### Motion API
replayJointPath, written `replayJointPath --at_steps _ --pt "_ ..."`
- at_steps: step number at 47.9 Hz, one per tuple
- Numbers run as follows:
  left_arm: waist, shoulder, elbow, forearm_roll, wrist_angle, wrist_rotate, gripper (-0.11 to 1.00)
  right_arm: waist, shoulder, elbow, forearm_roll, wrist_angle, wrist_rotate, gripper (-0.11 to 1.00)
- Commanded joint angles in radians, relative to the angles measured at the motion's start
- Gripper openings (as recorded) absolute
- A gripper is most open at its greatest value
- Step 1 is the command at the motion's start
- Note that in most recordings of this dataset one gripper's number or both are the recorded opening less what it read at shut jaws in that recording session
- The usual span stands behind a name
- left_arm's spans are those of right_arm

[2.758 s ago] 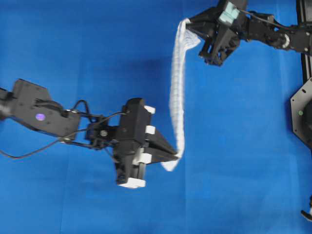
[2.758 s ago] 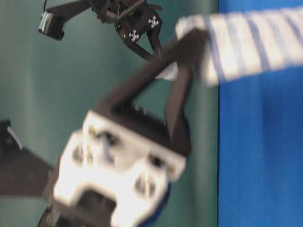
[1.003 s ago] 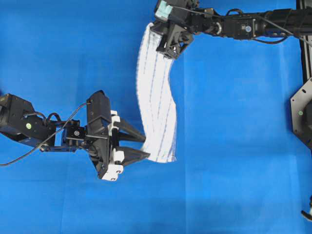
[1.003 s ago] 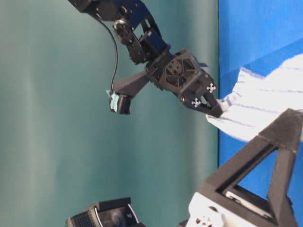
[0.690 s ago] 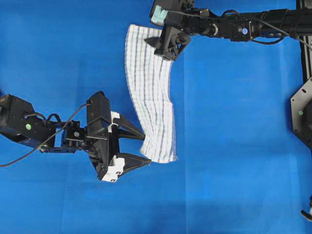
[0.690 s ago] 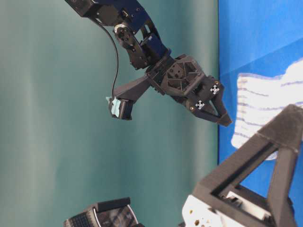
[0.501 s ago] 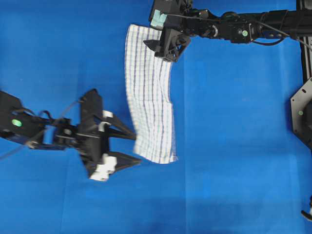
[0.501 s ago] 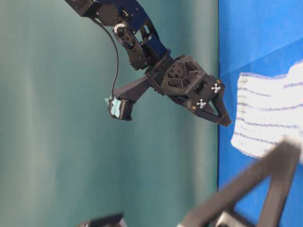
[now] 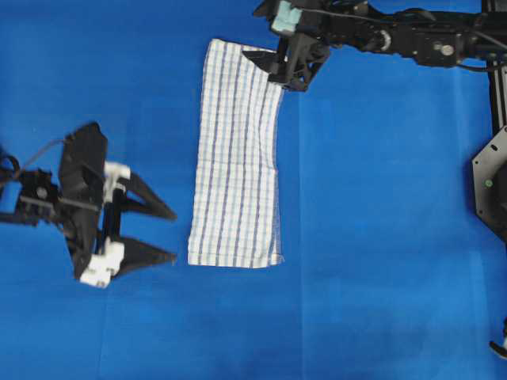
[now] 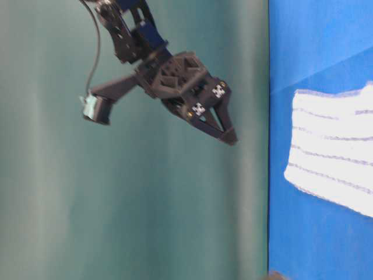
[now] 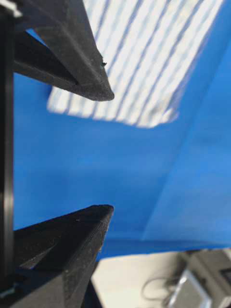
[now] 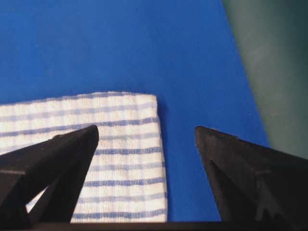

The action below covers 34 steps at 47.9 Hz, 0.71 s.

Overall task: Fold the blue towel.
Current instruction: 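Lay the towel down lengthwise and open both grippers, then move both grippers to the towel's far end and grasp its corners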

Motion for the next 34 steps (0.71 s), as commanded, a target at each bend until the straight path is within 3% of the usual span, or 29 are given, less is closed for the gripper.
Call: replayJointPath --at_steps 1,16,21,34 --pt "0.074 -0.035 0.000 0.006 -0.003 0.066 0.92 0.002 -0.055 0.008 -0.002 -0.003 0.003 0.92" --pt "0.403 -0.009 -0.037 0.006 -0.002 0.428 0.92 0.002 -0.149 0.121 0.002 -0.032 0.018 0.92" --pt "0.499 0.032 -0.072 0.008 -0.002 0.479 0.92 0.002 -0.160 0.146 0.006 -0.052 0.020 0.92" --pt "0.637 0.196 -0.173 0.008 -0.005 0.574 0.92 -0.014 -0.106 0.173 0.031 -0.117 0.020 0.92"
